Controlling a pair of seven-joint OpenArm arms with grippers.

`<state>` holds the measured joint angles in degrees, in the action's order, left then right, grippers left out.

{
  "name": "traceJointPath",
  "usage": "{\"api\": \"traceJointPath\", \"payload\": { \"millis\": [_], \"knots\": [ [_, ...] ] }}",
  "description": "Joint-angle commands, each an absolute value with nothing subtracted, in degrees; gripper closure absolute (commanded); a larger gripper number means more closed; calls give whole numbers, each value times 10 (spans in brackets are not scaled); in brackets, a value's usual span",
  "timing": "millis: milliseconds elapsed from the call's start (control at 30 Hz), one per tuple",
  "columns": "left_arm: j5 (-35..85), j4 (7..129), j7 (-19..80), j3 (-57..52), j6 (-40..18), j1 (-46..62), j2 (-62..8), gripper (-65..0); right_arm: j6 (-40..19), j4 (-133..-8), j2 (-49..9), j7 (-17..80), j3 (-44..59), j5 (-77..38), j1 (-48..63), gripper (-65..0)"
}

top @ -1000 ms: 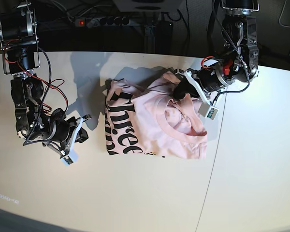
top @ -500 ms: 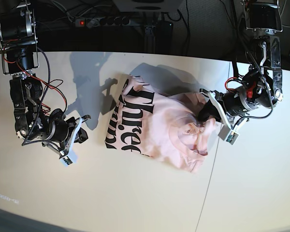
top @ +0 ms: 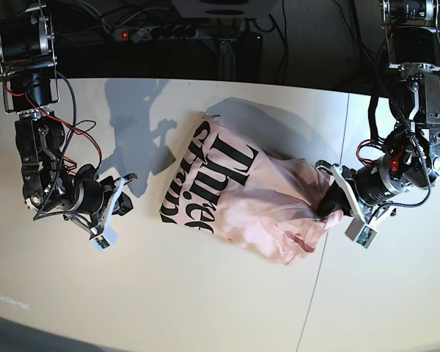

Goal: Fold the T-shirt properly
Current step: 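Pull the bundle edge with the left gripper to square the fold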

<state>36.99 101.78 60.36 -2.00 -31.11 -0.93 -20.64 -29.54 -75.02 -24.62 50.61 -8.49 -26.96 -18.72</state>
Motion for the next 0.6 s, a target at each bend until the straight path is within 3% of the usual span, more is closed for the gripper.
{"api": "traceJointPath", "payload": {
  "millis": [0, 67, 167, 200, 467, 567],
  "knots": [
    [367, 1027, 589, -23, -328, -19, -213, -31, -285, -757, -254, 495, -81, -275, -201, 0],
    [349, 1027, 589, -23, -328, -19, -215, -71, -285, -757, -253, 495, -81, -274, -201, 0],
    [326, 1027, 590, -23, -325, -19, -225, -297, -285, -757, -254, 495, -81, -274, -201, 0],
    [319, 1027, 589, -23, -318, -19, -230, -343, -285, -757, -254, 495, -81, -274, -201, 0],
    [312, 1040, 550, -50, -245, -22, -249, -344, -285, -757, -253, 495, -81, -291, -201, 0],
    [359, 1087, 550, -55, -278, -21, -249, -269, -285, -757, -252, 493, -81, -298, -201, 0]
  ]
}}
